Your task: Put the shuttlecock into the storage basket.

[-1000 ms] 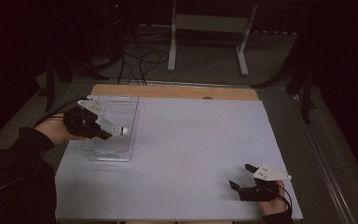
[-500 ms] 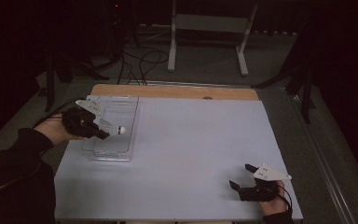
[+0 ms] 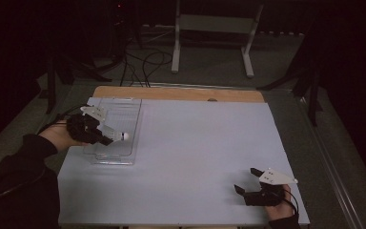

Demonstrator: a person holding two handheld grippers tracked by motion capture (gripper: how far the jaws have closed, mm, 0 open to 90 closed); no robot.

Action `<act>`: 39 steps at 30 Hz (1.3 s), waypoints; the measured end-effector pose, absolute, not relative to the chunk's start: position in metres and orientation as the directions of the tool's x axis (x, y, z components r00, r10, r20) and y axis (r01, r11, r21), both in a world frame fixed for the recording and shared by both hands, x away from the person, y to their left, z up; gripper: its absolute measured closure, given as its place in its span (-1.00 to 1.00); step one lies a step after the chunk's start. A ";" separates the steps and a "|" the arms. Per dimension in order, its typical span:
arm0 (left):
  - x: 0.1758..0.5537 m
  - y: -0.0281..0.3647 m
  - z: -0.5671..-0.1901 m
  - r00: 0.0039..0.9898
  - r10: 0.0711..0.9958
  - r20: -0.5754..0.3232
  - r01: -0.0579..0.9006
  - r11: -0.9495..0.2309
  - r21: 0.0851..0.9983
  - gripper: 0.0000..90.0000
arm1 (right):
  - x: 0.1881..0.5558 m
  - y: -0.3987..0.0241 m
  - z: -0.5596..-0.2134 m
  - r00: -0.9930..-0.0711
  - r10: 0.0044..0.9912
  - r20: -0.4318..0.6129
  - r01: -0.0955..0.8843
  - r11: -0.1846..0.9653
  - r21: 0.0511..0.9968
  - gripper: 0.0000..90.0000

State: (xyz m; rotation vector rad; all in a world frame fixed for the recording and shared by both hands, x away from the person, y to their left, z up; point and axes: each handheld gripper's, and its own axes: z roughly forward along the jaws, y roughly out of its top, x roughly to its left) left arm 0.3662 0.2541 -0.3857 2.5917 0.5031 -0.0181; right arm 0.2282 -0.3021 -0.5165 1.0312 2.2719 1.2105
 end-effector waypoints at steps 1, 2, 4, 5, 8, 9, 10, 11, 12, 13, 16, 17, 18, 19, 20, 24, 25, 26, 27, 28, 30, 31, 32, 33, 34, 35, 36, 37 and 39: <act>0.367 0.254 -0.387 0.929 0.355 -0.105 0.361 -0.807 0.467 1.00 | 0.228 -0.302 -0.516 -0.666 0.746 0.019 0.431 0.364 0.825 -0.78; 0.367 0.255 -0.388 0.929 0.354 -0.111 0.363 -0.806 0.467 1.00 | 0.228 -0.302 -0.516 -0.666 0.746 0.019 0.431 0.364 0.825 -0.78; 0.367 0.254 -0.391 0.929 0.352 -0.116 0.363 -0.805 0.470 1.00 | 0.228 -0.302 -0.516 -0.666 0.746 0.017 0.431 0.366 0.825 -0.78; 0.367 0.254 -0.392 0.930 0.348 -0.118 0.361 -0.804 0.472 1.00 | 0.228 -0.302 -0.516 -0.666 0.746 0.019 0.431 0.364 0.825 -0.78; 0.368 0.254 -0.395 0.929 0.349 -0.121 0.363 -0.802 0.475 1.00 | 0.228 -0.302 -0.516 -0.666 0.746 0.019 0.433 0.366 0.824 -0.78; 0.368 0.254 -0.396 0.930 0.347 -0.121 0.361 -0.803 0.475 1.00 | 0.228 -0.302 -0.516 -0.666 0.746 0.017 0.431 0.366 0.825 -0.78; 0.368 0.254 -0.397 0.929 0.349 -0.123 0.364 -0.803 0.471 1.00 | 0.228 -0.302 -0.516 -0.666 0.746 0.017 0.431 0.366 0.825 -0.78; 0.368 0.254 -0.399 0.929 0.349 -0.123 0.364 -0.805 0.469 1.00 | 0.228 -0.302 -0.516 -0.666 0.746 0.018 0.432 0.366 0.824 -0.78; 0.369 0.254 -0.400 0.929 0.349 -0.123 0.364 -0.806 0.467 1.00 | 0.228 -0.302 -0.516 -0.666 0.746 0.019 0.433 0.365 0.824 -0.78; 0.369 0.254 -0.401 0.928 0.352 -0.124 0.368 -0.805 0.466 1.00 | 0.228 -0.302 -0.517 -0.666 0.746 0.019 0.433 0.366 0.824 -0.78; 0.370 0.255 -0.405 0.927 0.352 -0.131 0.371 -0.802 0.468 1.00 | 0.228 -0.302 -0.516 -0.665 0.747 0.017 0.432 0.366 0.825 -0.78; 0.370 0.254 -0.407 0.927 0.351 -0.133 0.371 -0.804 0.465 1.00 | 0.228 -0.302 -0.516 -0.664 0.747 0.016 0.430 0.364 0.826 -0.78; 0.370 0.254 -0.408 0.927 0.351 -0.133 0.372 -0.806 0.461 1.00 | 0.228 -0.302 -0.516 -0.664 0.747 0.016 0.430 0.364 0.826 -0.78; 0.370 0.254 -0.410 0.926 0.352 -0.136 0.374 -0.808 0.456 1.00 | 0.228 -0.302 -0.516 -0.665 0.747 0.018 0.432 0.365 0.825 -0.78; 0.371 0.253 -0.412 0.926 0.352 -0.136 0.374 -0.810 0.452 1.00 | 0.228 -0.302 -0.516 -0.664 0.747 0.019 0.433 0.364 0.825 -0.78; 0.372 0.252 -0.416 0.924 0.355 -0.141 0.379 -0.810 0.448 1.00 | 0.228 -0.302 -0.516 -0.664 0.748 0.016 0.430 0.364 0.826 -0.78; 0.373 0.252 -0.417 0.925 0.354 -0.142 0.379 -0.811 0.447 1.00 | 0.228 -0.303 -0.516 -0.663 0.749 0.018 0.431 0.362 0.826 -0.78; 0.373 0.252 -0.418 0.925 0.352 -0.140 0.377 -0.813 0.443 1.00 | 0.228 -0.303 -0.516 -0.663 0.749 0.018 0.431 0.362 0.826 -0.78; 0.373 0.251 -0.419 0.924 0.356 -0.138 0.379 -0.815 0.438 1.00 | 0.228 -0.303 -0.516 -0.664 0.748 0.018 0.431 0.363 0.826 -0.78; 0.374 0.250 -0.420 0.925 0.354 -0.140 0.378 -0.818 0.432 1.00 | 0.228 -0.303 -0.516 -0.664 0.748 0.018 0.432 0.363 0.826 -0.78; 0.374 0.249 -0.422 0.922 0.361 -0.139 0.384 -0.819 0.426 1.00 | 0.228 -0.303 -0.516 -0.665 0.747 0.018 0.432 0.365 0.824 -0.78; 0.374 0.249 -0.423 0.922 0.360 -0.141 0.385 -0.821 0.421 1.00 | 0.228 -0.303 -0.516 -0.664 0.747 0.019 0.433 0.364 0.824 -0.78; 0.374 0.249 -0.423 0.920 0.366 -0.141 0.391 -0.821 0.417 1.00 | 0.228 -0.303 -0.516 -0.665 0.747 0.019 0.433 0.365 0.824 -0.78; 0.374 0.248 -0.424 0.919 0.367 -0.146 0.394 -0.820 0.415 1.00 | 0.228 -0.303 -0.516 -0.665 0.746 0.017 0.432 0.366 0.824 -0.78; 0.375 0.248 -0.425 0.919 0.367 -0.145 0.393 -0.823 0.410 1.00 | 0.228 -0.303 -0.516 -0.665 0.747 0.018 0.433 0.366 0.824 -0.78; 0.375 0.248 -0.425 0.918 0.367 -0.150 0.396 -0.823 0.408 1.00 | 0.228 -0.303 -0.516 -0.664 0.748 0.021 0.435 0.364 0.823 -0.78; 0.375 0.247 -0.426 0.919 0.365 -0.149 0.393 -0.825 0.405 0.99 | 0.228 -0.303 -0.516 -0.665 0.746 0.018 0.433 0.366 0.823 -0.78; 0.375 0.247 -0.426 0.918 0.366 -0.152 0.396 -0.825 0.403 0.99 | 0.228 -0.303 -0.516 -0.665 0.746 0.018 0.433 0.366 0.823 -0.78; 0.375 0.246 -0.427 0.918 0.364 -0.154 0.395 -0.826 0.401 1.00 | 0.228 -0.303 -0.516 -0.664 0.747 0.019 0.434 0.364 0.824 -0.78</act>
